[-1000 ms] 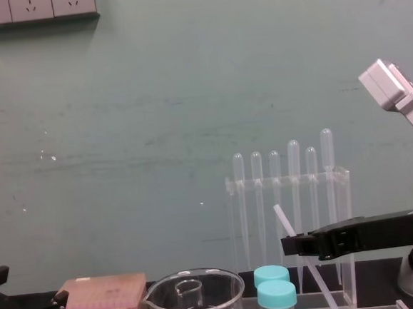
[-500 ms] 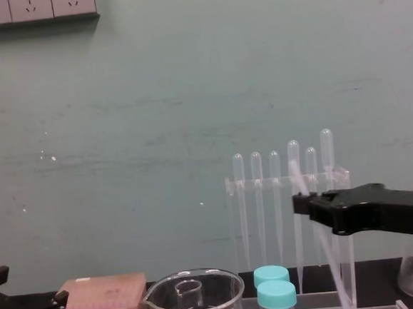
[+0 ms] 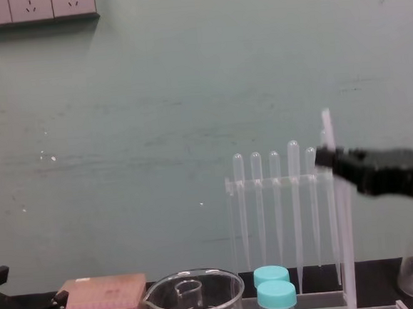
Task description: Pick up the stirring rod with one hand, then place it down.
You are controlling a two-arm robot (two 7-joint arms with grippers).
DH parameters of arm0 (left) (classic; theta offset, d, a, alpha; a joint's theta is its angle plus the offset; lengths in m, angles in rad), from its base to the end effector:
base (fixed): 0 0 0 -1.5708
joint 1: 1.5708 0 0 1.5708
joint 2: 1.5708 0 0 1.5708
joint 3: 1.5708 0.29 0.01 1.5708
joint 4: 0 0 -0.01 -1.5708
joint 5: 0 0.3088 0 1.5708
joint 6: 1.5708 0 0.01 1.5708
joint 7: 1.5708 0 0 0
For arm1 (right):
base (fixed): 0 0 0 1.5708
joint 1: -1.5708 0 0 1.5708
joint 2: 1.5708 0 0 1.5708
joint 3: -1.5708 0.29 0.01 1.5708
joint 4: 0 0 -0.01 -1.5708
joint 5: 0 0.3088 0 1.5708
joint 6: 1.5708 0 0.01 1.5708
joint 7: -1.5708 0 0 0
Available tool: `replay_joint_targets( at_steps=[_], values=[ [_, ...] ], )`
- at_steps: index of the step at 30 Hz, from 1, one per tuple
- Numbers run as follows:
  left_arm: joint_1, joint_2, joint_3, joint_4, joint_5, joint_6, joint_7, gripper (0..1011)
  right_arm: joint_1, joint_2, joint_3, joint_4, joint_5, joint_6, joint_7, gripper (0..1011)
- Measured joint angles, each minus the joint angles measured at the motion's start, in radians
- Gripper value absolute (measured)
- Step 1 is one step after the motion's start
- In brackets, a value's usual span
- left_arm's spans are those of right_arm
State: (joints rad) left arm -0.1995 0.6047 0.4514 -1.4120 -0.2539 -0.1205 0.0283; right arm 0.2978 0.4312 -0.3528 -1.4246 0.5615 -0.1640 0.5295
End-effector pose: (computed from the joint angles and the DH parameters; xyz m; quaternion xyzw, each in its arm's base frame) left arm 0.3581 0.0827 -0.3023 0.1415 -0.1325 0.5799 0.7913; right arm 0.3965 -0.0432 -0.2547 0.0780 -0.0495 -0.3850 0.9183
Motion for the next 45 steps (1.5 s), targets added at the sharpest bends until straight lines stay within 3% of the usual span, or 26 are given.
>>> replay_joint_targets(
  at_steps=[4,6,17,26,45],
  values=[
    [0.000,0.000,0.000,0.000,0.000,0.000,0.000,1000,0.019,-0.019,0.028,-0.001,-0.001,-0.069,0.020,69],
    [0.000,0.000,0.000,0.000,0.000,0.000,0.000,1000,0.030,-0.022,0.039,-0.009,0.004,-0.077,0.027,68],
    [0.000,0.000,0.000,0.000,0.000,0.000,0.000,1000,0.062,0.018,0.095,-0.094,0.084,-0.020,0.063,69],
    [0.000,0.000,0.000,0.000,0.000,0.000,0.000,1000,0.062,0.051,0.094,-0.109,0.115,-0.001,0.089,69],
    [0.000,0.000,0.000,0.000,0.000,0.000,0.000,1000,0.083,0.069,0.064,-0.082,0.128,0.001,0.110,69]
  ],
)
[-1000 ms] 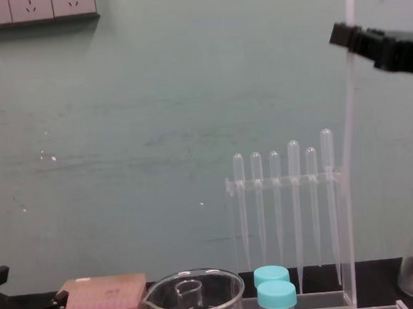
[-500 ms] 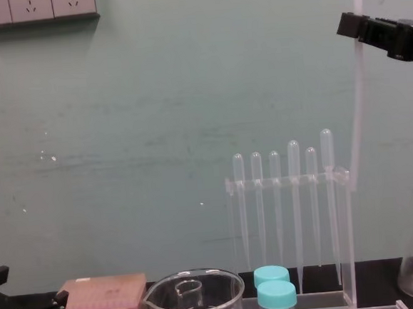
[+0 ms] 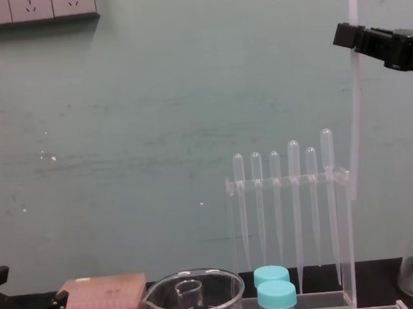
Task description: Pick up the stirring rod with one hand, then place it down.
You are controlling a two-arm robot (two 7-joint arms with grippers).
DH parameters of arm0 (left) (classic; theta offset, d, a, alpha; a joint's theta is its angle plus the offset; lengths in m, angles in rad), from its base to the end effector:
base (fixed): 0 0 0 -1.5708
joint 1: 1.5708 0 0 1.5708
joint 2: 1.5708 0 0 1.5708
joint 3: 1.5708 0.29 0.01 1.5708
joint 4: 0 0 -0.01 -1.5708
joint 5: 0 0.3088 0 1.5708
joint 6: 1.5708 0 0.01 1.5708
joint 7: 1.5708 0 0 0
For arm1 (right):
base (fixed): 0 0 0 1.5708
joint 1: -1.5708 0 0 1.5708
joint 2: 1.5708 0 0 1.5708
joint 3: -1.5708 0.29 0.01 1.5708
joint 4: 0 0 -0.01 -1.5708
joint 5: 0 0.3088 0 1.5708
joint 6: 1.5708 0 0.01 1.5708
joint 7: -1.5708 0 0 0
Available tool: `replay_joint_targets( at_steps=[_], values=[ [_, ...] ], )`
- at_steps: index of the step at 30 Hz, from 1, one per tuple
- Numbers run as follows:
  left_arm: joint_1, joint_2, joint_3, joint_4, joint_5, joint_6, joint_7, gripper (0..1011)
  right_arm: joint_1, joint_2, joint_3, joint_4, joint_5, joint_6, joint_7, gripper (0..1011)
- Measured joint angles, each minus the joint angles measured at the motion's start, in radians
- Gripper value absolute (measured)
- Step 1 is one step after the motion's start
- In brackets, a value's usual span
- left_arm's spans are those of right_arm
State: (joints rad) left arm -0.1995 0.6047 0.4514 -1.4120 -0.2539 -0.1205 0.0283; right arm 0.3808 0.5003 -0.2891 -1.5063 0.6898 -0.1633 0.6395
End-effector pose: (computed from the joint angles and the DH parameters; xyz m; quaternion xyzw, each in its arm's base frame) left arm 0.3581 0.0827 -0.3023 0.1415 -0.1325 0.5799 0.7913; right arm 0.4122 -0.0721 -0.1844 0.1417 -0.1095 -0.3403 0.9231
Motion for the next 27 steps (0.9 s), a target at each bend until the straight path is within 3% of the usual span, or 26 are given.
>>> replay_joint_targets(
  at_steps=[27],
  values=[
    [0.000,0.000,0.000,0.000,0.000,0.000,0.000,1000,-0.002,0.002,-0.017,0.013,-0.006,-0.004,-0.004,69]
  ],
)
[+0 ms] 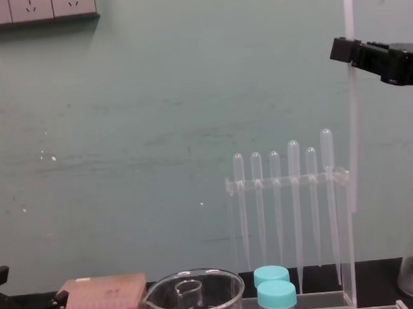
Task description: Pick up the stirring rod with one hand, then place it down.
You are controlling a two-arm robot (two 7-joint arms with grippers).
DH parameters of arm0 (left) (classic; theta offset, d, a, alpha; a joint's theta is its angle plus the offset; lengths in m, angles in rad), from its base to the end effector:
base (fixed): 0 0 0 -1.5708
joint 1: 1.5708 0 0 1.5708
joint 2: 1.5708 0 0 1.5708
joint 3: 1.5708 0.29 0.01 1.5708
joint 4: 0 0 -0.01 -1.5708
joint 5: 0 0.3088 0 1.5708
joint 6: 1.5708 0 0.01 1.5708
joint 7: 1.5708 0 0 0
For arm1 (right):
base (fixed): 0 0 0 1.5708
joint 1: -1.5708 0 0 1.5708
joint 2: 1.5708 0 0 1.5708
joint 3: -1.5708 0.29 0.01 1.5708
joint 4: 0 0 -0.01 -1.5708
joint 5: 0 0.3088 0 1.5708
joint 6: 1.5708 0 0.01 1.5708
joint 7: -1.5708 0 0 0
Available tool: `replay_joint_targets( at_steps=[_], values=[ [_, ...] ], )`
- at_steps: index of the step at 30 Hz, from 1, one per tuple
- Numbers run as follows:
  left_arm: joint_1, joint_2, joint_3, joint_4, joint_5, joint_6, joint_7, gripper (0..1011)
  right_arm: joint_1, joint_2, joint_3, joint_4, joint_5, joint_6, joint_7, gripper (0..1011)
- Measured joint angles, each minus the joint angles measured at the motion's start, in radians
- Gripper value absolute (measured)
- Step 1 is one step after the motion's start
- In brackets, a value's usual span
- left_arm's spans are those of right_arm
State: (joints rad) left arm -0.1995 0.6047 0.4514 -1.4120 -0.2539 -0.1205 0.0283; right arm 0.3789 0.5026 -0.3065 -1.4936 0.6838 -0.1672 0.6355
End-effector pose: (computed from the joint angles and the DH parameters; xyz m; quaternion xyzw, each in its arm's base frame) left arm 0.3581 0.0827 -0.3023 0.1415 -0.1325 0.5799 0.7913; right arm 0.4122 -0.0701 -0.1915 0.1331 -0.1040 -0.3401 0.9251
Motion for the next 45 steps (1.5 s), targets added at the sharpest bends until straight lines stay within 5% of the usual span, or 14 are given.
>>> replay_joint_targets(
  at_steps=[45],
  values=[
    [0.000,0.000,0.000,0.000,0.000,0.000,0.000,1000,0.008,0.000,-0.013,0.011,0.005,0.006,0.009,68]
  ],
)
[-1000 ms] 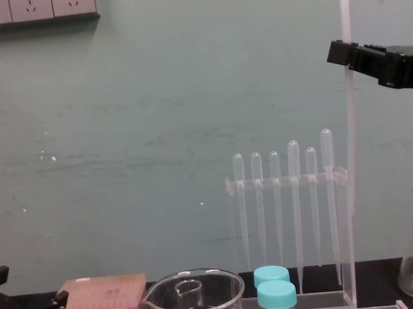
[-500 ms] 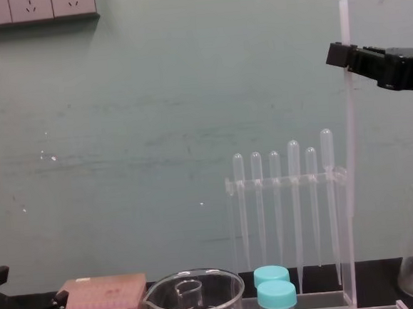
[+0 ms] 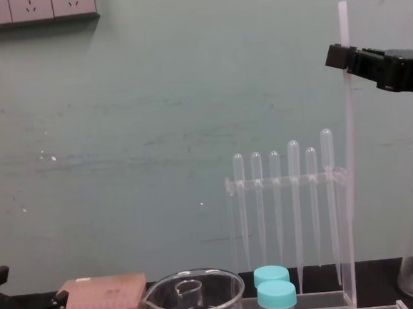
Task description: Pick up the stirring rod with one hand, then place it down.
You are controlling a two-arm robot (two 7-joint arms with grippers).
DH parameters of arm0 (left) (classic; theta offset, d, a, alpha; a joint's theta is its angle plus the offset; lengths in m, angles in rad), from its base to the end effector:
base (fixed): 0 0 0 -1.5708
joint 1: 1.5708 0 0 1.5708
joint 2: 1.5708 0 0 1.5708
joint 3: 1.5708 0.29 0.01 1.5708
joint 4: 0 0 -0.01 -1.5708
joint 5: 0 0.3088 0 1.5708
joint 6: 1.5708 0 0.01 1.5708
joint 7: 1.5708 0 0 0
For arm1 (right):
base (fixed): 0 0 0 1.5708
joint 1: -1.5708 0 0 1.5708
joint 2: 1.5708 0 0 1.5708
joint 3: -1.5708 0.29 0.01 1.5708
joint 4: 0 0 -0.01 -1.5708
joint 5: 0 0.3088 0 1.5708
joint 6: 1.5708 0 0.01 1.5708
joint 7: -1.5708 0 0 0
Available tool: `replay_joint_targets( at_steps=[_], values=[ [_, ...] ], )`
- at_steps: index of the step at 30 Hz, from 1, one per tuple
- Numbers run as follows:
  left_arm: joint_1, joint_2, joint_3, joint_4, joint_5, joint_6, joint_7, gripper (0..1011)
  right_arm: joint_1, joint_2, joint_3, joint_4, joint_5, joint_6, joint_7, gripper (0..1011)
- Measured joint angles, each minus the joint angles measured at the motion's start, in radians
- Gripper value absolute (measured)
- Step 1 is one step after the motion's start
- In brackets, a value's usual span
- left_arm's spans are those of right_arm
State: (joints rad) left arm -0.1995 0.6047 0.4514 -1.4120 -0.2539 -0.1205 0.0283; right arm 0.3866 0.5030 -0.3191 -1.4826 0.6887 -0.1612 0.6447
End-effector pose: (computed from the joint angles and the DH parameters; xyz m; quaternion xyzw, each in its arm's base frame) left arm 0.3581 0.0827 -0.3023 0.1415 -0.1325 0.5799 0.7913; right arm 0.4140 -0.0686 -0.1934 0.1293 -0.0979 -0.3341 0.9285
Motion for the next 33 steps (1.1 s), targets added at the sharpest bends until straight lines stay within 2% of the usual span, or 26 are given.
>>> replay_joint_targets(
  at_steps=[33],
  values=[
    [0.000,0.000,0.000,0.000,0.000,0.000,0.000,1000,0.004,-0.007,-0.011,0.018,-0.010,-0.004,0.005,69]
  ],
)
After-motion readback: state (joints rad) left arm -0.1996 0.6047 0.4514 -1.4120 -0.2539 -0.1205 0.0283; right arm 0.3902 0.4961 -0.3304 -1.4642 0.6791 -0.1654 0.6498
